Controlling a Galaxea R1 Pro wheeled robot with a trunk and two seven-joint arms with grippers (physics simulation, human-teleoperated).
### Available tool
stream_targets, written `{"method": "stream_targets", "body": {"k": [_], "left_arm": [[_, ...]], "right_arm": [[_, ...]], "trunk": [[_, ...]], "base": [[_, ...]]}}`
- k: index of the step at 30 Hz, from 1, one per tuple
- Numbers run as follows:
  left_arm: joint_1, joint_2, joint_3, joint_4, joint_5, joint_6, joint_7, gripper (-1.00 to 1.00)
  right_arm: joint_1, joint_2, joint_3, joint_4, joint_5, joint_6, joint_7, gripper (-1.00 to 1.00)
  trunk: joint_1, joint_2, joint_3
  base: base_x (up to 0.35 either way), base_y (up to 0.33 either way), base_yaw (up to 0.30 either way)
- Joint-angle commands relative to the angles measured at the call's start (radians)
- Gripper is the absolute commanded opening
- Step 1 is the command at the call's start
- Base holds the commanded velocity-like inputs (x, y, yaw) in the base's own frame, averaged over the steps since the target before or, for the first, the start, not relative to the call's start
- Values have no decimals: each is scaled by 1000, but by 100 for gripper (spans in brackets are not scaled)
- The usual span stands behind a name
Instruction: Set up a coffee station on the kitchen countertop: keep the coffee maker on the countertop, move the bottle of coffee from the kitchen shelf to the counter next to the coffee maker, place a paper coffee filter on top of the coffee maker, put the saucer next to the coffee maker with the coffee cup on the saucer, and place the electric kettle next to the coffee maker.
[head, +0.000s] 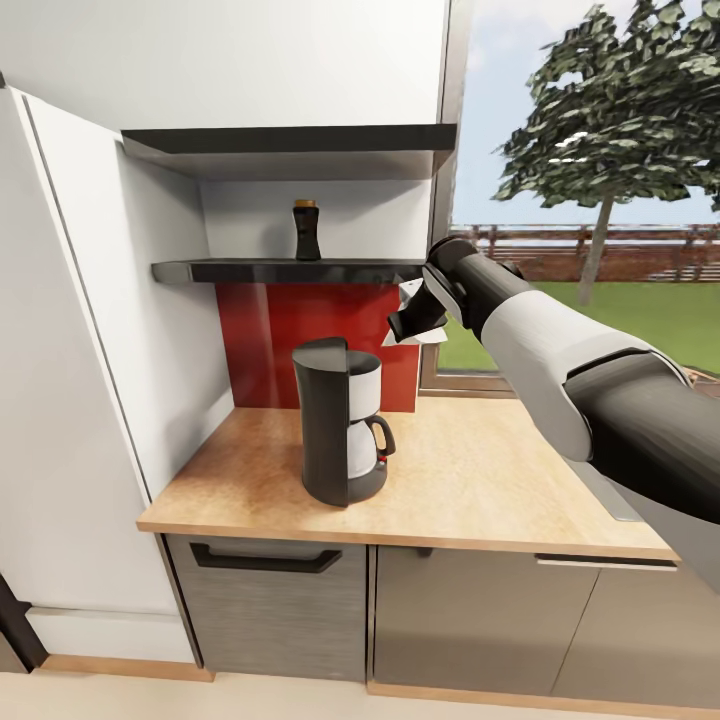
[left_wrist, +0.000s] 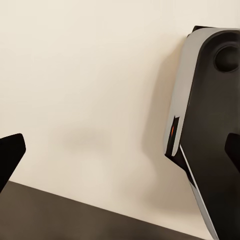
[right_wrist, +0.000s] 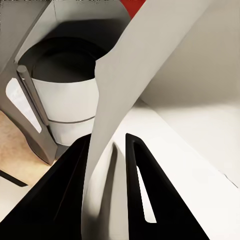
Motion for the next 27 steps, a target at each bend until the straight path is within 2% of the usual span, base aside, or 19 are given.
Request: {"method": "stream_targets", "body": {"k": [1,10,22,27], "left_arm": [[1,0,0,-1,9,-2,0,100],[1,0,0,-1,8,-2,0,100],[1,1,0,0,8,-2,-1,100],[1,0,0,0,9,-2,-1,100]], "right_arm": [[0,0,2,-1,5,3,7,-100],[0,0,2,0,5,3,7,-100],[0,0,1,0,43,3,7,-100],[0,0,14,8,56,3,6,-100]], "trunk": [[0,0,0],[0,0,3],[0,0,12],[0,0,13]], "base": [[0,0,0],[0,0,95],[0,0,228],[0,0,48]]}}
